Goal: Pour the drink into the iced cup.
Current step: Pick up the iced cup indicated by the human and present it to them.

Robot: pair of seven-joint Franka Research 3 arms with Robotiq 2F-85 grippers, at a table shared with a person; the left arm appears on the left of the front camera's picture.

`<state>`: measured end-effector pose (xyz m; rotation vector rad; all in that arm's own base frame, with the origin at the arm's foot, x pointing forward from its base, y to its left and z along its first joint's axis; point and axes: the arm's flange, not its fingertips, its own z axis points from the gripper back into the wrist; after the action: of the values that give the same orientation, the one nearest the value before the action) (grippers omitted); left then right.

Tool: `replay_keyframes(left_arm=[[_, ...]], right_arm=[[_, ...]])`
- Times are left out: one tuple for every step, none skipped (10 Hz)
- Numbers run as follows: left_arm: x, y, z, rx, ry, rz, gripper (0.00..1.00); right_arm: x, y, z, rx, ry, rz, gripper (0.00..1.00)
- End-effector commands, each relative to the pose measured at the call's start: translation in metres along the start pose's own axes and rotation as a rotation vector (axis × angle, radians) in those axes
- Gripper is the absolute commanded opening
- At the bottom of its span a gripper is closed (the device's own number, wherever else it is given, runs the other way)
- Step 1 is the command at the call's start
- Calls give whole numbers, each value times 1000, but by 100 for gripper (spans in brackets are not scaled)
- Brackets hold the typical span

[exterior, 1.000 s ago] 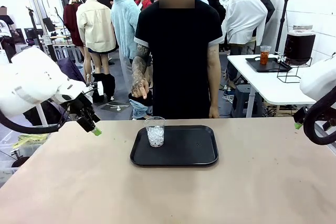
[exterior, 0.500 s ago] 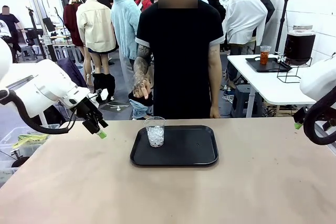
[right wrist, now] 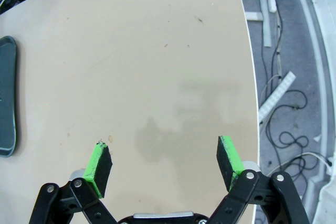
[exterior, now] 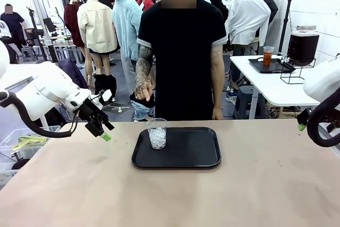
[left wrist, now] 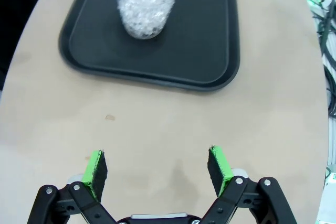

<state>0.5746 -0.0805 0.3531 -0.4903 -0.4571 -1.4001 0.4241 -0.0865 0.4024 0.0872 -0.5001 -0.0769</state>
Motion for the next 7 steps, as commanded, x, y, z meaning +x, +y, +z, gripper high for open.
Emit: replay_keyframes(left_arm=[[-8, 12, -14, -58, -128, -25, 100], [-6, 12, -26, -91, -191, -40, 100], [-2, 11, -38, -87, -255, -29, 100], [4, 8, -55, -90, -300, -3, 100], [10, 5, -66, -92, -355, -21, 100], [16, 3, -78, -86, -405, -61, 100], [20, 3, -88, -77, -441, -88, 100]], right_arm=[[1, -1, -1, -9, -3, 4, 100], [1, -1, -1, -9, -3, 4, 100], [1, -1, -1, -9, -3, 4, 100], [1, -1, -1, -9, -3, 4, 100], [1, -1, -1, -9, -3, 4, 100], [1, -1, -1, -9, -3, 4, 100], [1, -1, -1, -9, -3, 4, 100]])
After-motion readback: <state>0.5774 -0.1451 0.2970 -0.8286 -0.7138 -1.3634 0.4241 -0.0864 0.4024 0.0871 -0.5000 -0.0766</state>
